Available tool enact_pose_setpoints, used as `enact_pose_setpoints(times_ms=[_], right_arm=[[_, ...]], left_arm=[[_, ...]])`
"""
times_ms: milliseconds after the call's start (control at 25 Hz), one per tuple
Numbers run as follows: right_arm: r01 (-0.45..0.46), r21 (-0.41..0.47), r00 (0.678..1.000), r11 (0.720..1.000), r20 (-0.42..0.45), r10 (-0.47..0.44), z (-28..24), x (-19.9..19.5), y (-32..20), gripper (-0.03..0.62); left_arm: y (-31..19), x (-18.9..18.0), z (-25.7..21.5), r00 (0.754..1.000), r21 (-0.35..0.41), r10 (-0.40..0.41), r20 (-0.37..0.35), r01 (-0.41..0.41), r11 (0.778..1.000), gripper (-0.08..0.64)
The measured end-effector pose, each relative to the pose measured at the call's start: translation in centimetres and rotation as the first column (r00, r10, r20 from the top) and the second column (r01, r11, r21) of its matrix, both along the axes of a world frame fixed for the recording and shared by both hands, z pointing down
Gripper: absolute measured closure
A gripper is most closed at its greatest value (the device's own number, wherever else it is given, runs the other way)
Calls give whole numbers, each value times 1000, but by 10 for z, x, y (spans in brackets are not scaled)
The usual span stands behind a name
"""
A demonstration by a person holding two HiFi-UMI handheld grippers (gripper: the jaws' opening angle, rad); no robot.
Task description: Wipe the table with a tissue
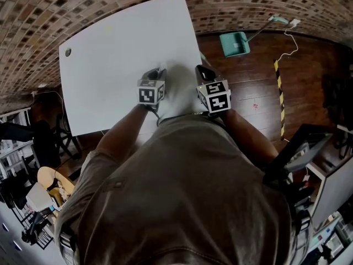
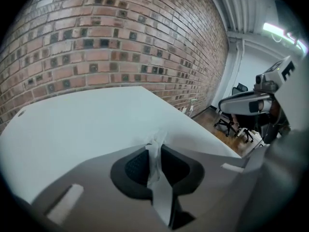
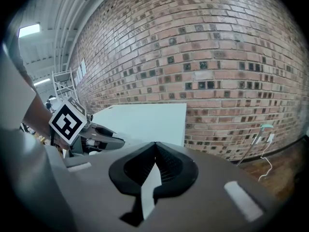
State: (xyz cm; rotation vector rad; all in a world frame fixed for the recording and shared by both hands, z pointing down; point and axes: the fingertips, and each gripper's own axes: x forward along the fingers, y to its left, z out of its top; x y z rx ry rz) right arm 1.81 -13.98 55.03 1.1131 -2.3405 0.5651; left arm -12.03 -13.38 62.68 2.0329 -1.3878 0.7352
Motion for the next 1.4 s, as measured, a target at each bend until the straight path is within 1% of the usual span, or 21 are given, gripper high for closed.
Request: enact_pose_setpoints(times_ms=[360,520,920,1120,1280,1400], right_arm=[[3,-2,1000,1000,7,-3,-1,8,2,578],[10,-4,1000,1000,10,-10,-2,7,2,578],[36,-8,999,999,8,-36,2,1,11,578],[48,-14,999,999,-1,-48,5,-1,17,578],[53,-21,999,998,4,-53,9,-6,23,578],[61,-30,998,998,0,-61,11,-7,27,578]], left_arm=[[6,19,0,997,-19,73,-17,-73,997,522],[14,27,1,994,-31,99,-46,-100,994,522],[35,34,2,990,-37,125,-59,-127,991,522],[42,39,-4,988,-23,142,-60,-144,989,522],[57,43,2,983,-31,161,-86,-164,986,522],[65,46,1,981,-31,175,-84,-178,984,522]])
